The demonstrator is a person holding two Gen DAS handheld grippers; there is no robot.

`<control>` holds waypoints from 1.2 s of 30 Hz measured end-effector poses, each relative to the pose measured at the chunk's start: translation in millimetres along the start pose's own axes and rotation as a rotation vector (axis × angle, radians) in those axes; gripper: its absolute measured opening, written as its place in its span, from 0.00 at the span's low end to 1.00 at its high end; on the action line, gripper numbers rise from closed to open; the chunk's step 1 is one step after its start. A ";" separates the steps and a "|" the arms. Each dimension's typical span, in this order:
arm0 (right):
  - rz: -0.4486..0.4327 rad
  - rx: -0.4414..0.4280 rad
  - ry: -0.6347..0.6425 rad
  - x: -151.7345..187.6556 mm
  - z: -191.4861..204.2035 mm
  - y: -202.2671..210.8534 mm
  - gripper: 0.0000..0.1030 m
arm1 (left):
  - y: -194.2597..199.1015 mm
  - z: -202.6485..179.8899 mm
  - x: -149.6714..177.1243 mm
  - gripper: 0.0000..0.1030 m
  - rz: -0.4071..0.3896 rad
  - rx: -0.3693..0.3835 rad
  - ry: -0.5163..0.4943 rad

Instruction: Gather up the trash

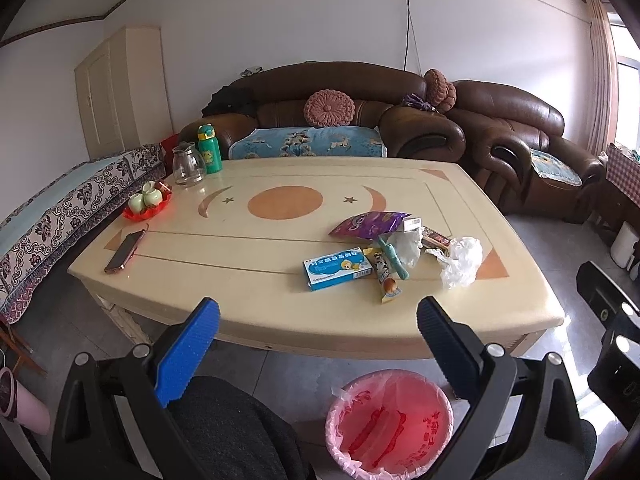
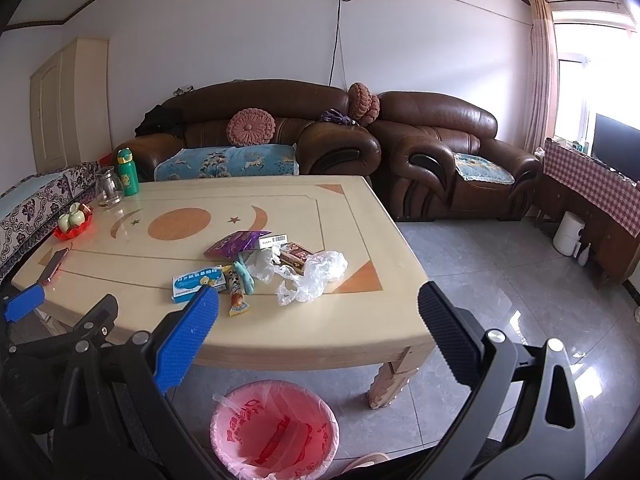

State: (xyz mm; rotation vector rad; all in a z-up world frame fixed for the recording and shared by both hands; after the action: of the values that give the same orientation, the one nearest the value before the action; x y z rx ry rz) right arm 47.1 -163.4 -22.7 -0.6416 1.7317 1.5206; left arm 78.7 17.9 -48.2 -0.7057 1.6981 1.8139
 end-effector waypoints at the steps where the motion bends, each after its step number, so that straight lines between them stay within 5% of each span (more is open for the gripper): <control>1: 0.003 -0.001 0.000 0.5 -0.3 -2.5 0.95 | -0.4 0.3 0.2 0.94 0.002 -0.001 0.002; 36: 0.074 -0.007 0.007 -8.4 -3.6 -62.0 0.95 | -55.9 7.6 -19.4 0.94 0.057 -0.042 -0.022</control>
State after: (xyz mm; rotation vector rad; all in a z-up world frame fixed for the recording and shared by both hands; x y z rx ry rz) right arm 99.2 -178.7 -54.1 -0.5934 1.7738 1.5775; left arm 131.8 27.5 -73.6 -0.6584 1.6861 1.8946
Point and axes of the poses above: each gripper's, at about its wrist camera, not at the fingertips, and y roughly against the way its jaws point, z to its left, x to its underside, the point moved 8 cm from there along -y, roughly the way its jaws point, and after that the axes turned 10 degrees about z, right-handed, at the moved point
